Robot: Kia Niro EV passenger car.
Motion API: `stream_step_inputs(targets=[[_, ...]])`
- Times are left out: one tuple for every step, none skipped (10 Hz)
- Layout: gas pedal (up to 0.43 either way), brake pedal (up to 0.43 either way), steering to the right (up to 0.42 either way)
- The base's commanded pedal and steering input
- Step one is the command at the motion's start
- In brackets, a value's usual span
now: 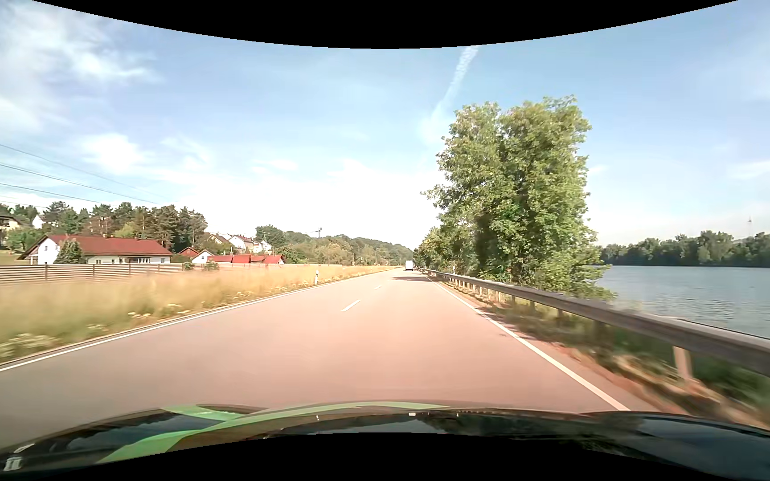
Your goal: Follow the waypoints while adhering to traffic rules and regulations
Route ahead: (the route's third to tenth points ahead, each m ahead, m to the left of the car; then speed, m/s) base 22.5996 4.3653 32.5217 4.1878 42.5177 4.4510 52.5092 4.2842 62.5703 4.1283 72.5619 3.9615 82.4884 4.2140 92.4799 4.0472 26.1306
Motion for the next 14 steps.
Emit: stream_step_inputs(targets=[[0.228, 0.000, -0.004], [0.228, 0.000, -0.003], [0.228, 0.000, -0.003], [0.228, 0.000, -0.003], [0.228, 0.000, -0.002], [0.228, 0.000, -0.001], [0.228, 0.000, -0.001], [0.220, 0.000, -0.001], [0.220, 0.000, -0.001], [0.209, 0.000, -0.001], [0.197, 0.000, -0.001], [0.197, 0.000, -0.001], [0.197, 0.000, -0.001], [0.197, 0.000, -0.001]])
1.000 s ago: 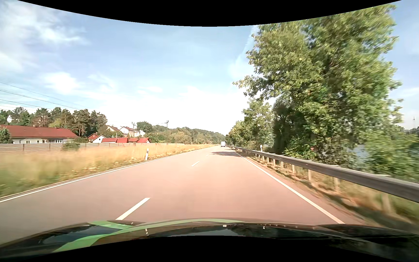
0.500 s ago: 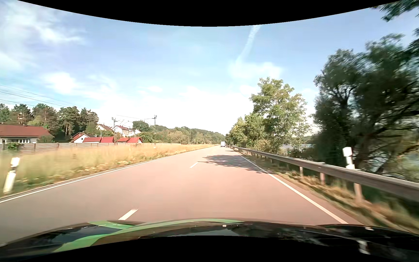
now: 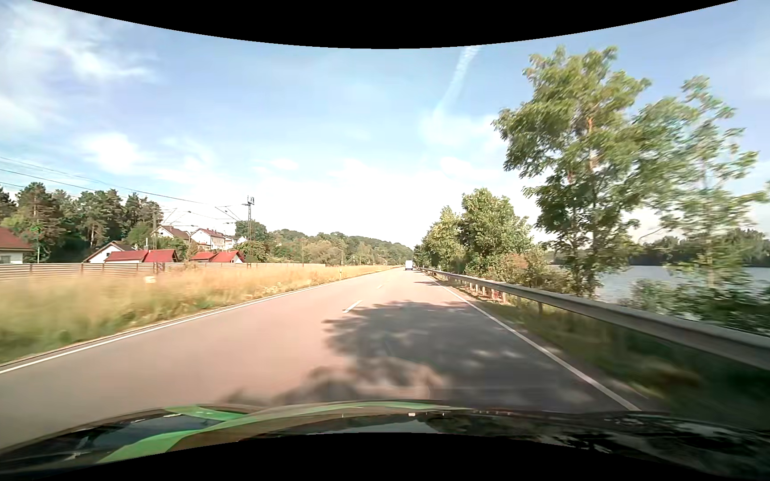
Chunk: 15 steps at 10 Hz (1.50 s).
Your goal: Follow the waypoints while adhering to traffic rules and regulations
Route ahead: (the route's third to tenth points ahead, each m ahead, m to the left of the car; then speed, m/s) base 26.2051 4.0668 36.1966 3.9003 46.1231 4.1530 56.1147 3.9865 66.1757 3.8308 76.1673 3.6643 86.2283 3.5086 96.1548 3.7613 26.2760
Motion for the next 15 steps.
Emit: stream_step_inputs(targets=[[0.197, 0.000, -0.001], [0.197, 0.000, -0.002], [0.197, 0.000, -0.003], [0.197, 0.000, -0.003], [0.197, 0.000, -0.003], [0.197, 0.000, -0.003], [0.197, 0.000, -0.003], [0.197, 0.000, -0.003], [0.197, 0.000, -0.003], [0.197, 0.000, -0.003], [0.197, 0.000, -0.003], [0.197, 0.000, -0.002], [0.197, 0.000, -0.002], [0.197, 0.000, -0.002], [0.197, 0.000, -0.002]])
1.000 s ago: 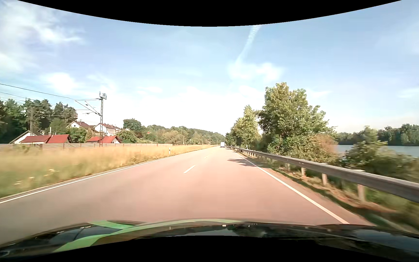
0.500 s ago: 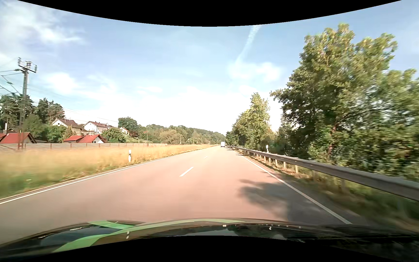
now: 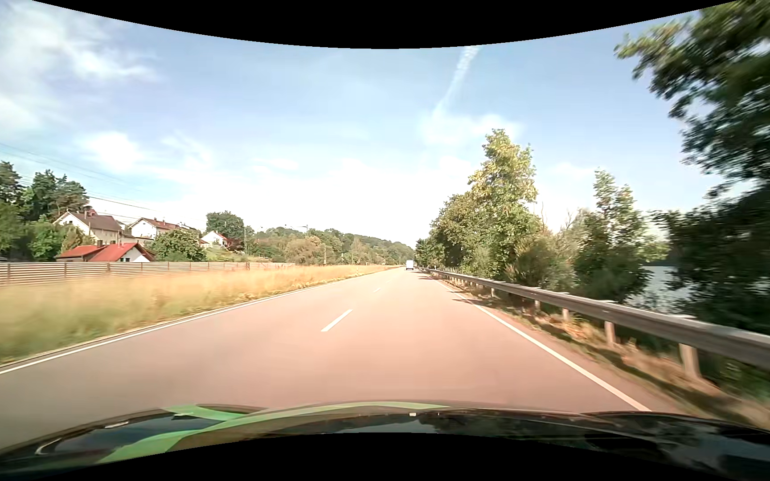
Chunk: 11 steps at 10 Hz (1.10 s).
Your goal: Follow the waypoints while adhering to traffic rules and regulations
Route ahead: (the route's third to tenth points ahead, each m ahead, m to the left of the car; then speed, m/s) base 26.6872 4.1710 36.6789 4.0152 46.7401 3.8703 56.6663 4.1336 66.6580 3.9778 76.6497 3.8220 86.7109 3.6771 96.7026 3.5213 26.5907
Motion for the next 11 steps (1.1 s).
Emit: stream_step_inputs(targets=[[0.197, 0.000, -0.002], [0.197, 0.000, -0.002], [0.197, 0.000, -0.003], [0.189, 0.000, -0.002], [0.189, 0.000, -0.002], [0.189, 0.000, -0.003], [0.189, 0.000, -0.002], [0.177, 0.000, -0.002], [0.177, 0.000, -0.002], [0.177, 0.000, -0.003], [0.177, 0.000, -0.002]])
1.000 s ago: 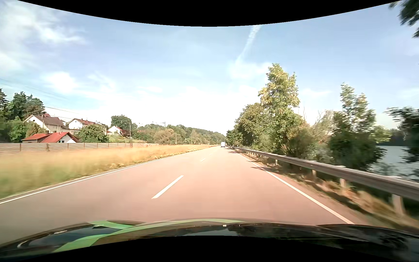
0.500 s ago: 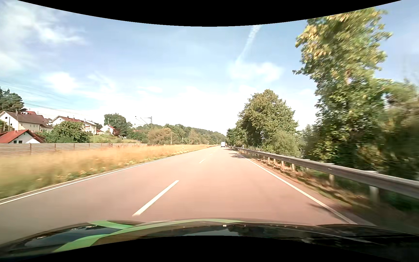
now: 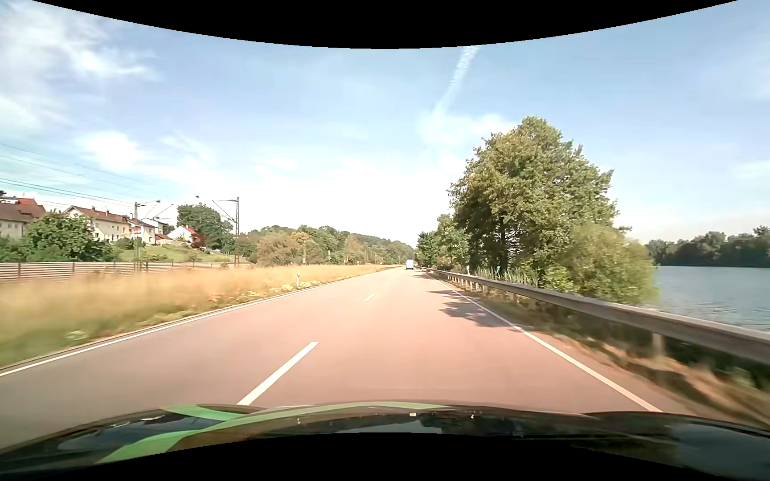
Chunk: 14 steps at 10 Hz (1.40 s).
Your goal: Follow the waypoints while adhering to traffic rules and regulations
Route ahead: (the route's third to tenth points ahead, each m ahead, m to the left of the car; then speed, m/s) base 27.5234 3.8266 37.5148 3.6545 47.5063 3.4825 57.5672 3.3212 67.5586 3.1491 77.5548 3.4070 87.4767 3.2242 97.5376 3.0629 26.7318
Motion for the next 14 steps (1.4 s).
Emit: stream_step_inputs(targets=[[0.177, 0.000, -0.002], [0.177, 0.000, -0.003], [0.177, 0.000, -0.003], [0.177, 0.000, -0.003], [0.177, 0.000, -0.002], [0.177, 0.000, -0.003], [0.169, 0.000, -0.002], [0.169, 0.000, -0.002], [0.169, 0.000, -0.002], [0.169, 0.000, -0.001], [0.169, 0.000, -0.001], [0.169, 0.000, -0.001], [0.169, 0.000, 0.000], [0.169, 0.000, 0.000]])
